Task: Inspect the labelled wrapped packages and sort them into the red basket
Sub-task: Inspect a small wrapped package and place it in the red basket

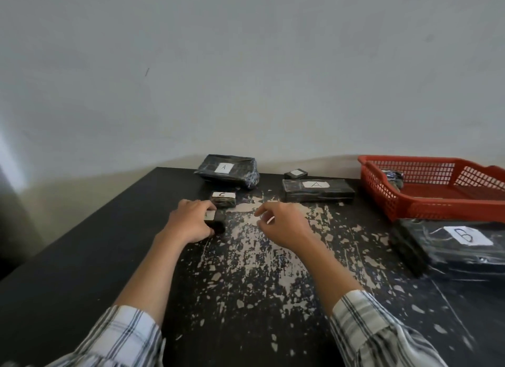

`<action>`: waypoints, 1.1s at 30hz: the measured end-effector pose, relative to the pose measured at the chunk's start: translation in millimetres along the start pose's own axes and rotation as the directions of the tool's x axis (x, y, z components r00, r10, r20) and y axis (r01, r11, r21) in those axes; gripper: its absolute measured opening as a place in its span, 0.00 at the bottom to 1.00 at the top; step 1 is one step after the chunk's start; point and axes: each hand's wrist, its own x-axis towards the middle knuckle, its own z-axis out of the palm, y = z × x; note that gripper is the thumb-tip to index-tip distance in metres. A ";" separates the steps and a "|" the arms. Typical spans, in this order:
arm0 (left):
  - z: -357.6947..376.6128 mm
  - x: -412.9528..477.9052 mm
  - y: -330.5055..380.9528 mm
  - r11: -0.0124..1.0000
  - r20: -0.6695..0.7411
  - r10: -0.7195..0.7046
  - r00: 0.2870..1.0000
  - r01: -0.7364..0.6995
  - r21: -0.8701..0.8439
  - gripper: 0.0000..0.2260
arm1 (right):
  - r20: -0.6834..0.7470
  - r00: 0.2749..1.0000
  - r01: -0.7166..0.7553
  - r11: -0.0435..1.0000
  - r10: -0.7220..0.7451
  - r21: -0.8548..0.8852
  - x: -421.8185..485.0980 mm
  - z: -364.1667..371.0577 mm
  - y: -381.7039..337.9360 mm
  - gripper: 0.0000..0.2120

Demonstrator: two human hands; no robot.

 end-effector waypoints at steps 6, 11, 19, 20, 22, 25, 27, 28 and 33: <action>4.7 -1.2 25.7 0.991 -0.176 0.067 0.982 -0.086 -0.100 0.18 | -0.027 0.999 -0.032 0.987 0.036 0.155 5.6 4.5 2.9 0.10; -1.8 6.7 73.0 0.939 -0.401 0.221 0.889 -0.305 -0.158 0.16 | -0.073 0.990 -0.066 0.855 0.120 0.514 15.4 -11.7 9.0 0.17; -13.9 23.5 156.7 0.811 -0.608 0.284 0.741 -0.524 -0.260 0.19 | -0.160 0.956 0.008 0.524 0.244 0.852 19.7 -78.8 39.1 0.16; -15.7 25.0 163.9 0.785 -0.595 0.289 0.750 -0.541 -0.301 0.22 | -0.176 0.954 0.031 0.507 0.242 0.862 17.8 -88.5 41.6 0.16; -22.4 25.3 175.4 0.725 -0.518 0.295 0.803 -0.542 -0.426 0.32 | -0.201 0.952 0.063 0.493 0.232 0.868 12.2 -106.5 46.0 0.15; -36.7 21.8 186.2 0.607 -0.428 0.243 0.870 -0.481 -0.633 0.35 | -0.231 0.949 0.107 0.470 0.214 0.876 6.2 -125.4 51.0 0.15; -41.1 21.2 188.6 0.460 -0.365 0.196 0.910 -0.415 -0.785 0.30 | -0.247 0.945 0.125 0.464 0.212 0.877 4.8 -134.3 53.1 0.15; -42.3 21.1 188.9 0.351 -0.324 0.187 0.927 -0.372 -0.859 0.28 | -0.256 0.943 0.134 0.460 0.214 0.878 4.7 -138.2 54.2 0.15; -41.9 23.5 188.0 -0.013 -0.237 0.221 0.946 -0.240 -0.971 0.21 | -0.281 0.939 0.167 0.452 0.199 0.877 3.3 -147.0 55.0 0.16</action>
